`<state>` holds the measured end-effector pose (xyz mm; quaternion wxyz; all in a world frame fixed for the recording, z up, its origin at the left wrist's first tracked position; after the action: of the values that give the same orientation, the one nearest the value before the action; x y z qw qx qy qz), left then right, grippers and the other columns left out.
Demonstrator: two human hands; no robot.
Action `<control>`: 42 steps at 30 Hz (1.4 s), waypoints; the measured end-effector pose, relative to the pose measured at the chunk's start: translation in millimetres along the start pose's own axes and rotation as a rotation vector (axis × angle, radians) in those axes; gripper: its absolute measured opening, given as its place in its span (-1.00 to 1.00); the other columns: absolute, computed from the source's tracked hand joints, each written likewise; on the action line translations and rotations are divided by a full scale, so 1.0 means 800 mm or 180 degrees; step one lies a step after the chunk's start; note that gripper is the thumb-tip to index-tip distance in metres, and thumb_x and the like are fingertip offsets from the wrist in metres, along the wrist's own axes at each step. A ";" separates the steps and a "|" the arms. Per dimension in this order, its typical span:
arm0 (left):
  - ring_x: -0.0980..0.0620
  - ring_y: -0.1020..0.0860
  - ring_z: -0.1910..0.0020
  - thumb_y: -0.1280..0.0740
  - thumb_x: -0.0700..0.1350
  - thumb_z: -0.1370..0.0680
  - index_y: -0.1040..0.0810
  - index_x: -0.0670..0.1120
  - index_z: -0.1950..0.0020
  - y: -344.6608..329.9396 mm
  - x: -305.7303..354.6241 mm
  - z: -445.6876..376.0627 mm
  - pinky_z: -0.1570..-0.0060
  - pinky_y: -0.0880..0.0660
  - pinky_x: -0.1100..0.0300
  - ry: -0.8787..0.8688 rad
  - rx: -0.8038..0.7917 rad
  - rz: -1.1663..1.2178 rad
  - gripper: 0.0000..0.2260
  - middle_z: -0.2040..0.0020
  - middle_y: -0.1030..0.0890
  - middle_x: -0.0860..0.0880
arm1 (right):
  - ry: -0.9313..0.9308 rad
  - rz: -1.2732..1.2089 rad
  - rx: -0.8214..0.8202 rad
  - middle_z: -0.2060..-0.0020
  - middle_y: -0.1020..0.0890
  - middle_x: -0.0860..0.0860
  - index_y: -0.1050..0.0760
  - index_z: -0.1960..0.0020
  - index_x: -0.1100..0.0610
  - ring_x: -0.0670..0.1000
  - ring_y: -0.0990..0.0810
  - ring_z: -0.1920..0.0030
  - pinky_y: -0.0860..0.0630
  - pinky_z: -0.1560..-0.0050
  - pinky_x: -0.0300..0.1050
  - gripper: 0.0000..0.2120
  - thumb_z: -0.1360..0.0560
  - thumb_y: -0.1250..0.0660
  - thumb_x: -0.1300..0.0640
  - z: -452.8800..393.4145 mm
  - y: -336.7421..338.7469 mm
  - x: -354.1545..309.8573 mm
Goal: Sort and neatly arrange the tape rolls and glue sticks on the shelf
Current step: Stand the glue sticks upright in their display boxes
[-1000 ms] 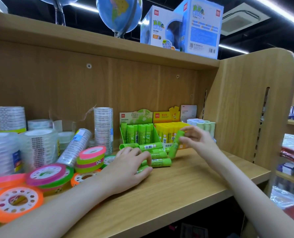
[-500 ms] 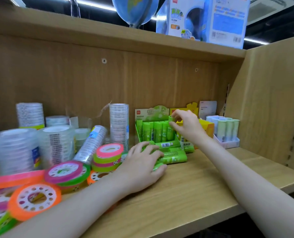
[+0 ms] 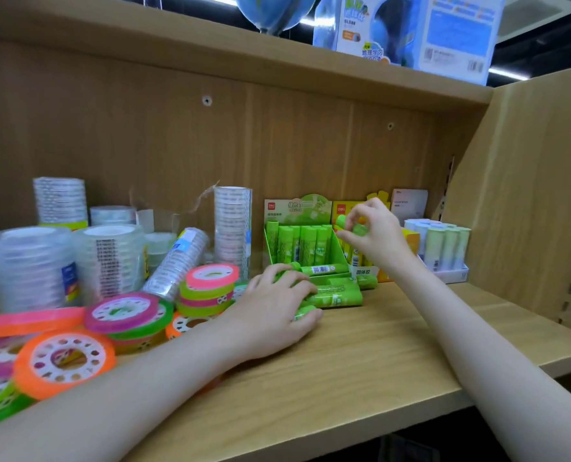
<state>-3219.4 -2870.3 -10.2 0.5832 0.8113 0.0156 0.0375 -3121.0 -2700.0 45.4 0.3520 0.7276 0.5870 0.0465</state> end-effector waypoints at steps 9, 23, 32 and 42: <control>0.10 0.01 -0.45 -0.06 0.14 -0.60 -0.25 0.02 -0.44 0.003 0.003 0.001 -0.45 -0.05 0.00 0.0022 -0.0035 0.0044 -0.57 -0.44 -0.24 0.11 | 0.0226 0.0434 -0.0212 0.28 -0.52 0.09 -0.30 -0.24 0.16 0.08 -0.50 0.23 -0.39 0.22 -0.08 -0.61 -0.48 -0.36 0.22 0.006 -0.003 -0.016; 0.11 0.02 -0.45 -0.06 0.14 -0.60 -0.24 0.02 -0.44 0.003 0.004 0.002 -0.45 -0.05 0.01 0.0018 -0.0060 0.0075 -0.57 -0.44 -0.22 0.11 | -0.0035 0.0893 -0.0062 0.00 -0.56 -0.01 -0.48 -0.08 0.13 0.07 -0.36 -0.14 -0.23 -0.14 0.00 -0.69 -0.45 -0.37 -0.04 -0.006 -0.020 0.002; 0.11 0.02 -0.45 -0.06 0.14 -0.60 -0.24 0.03 -0.44 0.002 0.004 0.001 -0.45 -0.05 0.03 0.0015 -0.0043 0.0068 -0.57 -0.44 -0.23 0.12 | -0.0030 0.0761 0.0032 0.04 -0.55 -0.01 -0.52 -0.03 0.11 0.07 -0.36 -0.15 -0.17 -0.16 -0.03 -0.78 -0.43 -0.41 0.07 -0.002 -0.018 0.005; 0.11 0.02 -0.45 -0.05 0.14 -0.60 -0.24 0.03 -0.44 0.003 0.004 0.002 -0.45 -0.03 0.03 0.0015 -0.0044 0.0046 -0.57 -0.44 -0.23 0.12 | -0.0083 0.1529 -0.0551 -0.29 -0.32 0.05 -0.41 -0.34 -0.01 0.09 -0.21 -0.33 -0.13 -0.32 0.09 -0.59 -0.55 -0.13 0.27 0.000 -0.028 0.008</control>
<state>-3216.0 -2872.2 -8.5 0.5885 0.8073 0.0108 0.0438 -3137.6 -2692.6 30.2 0.3993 0.8139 0.3866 0.1695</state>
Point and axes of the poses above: each hand's wrist, its own z-axis away from the middle knuckle, its own y-axis out of the back of the hand, x = y × z, the point moved 2 cm from there along -z, towards the middle knuckle
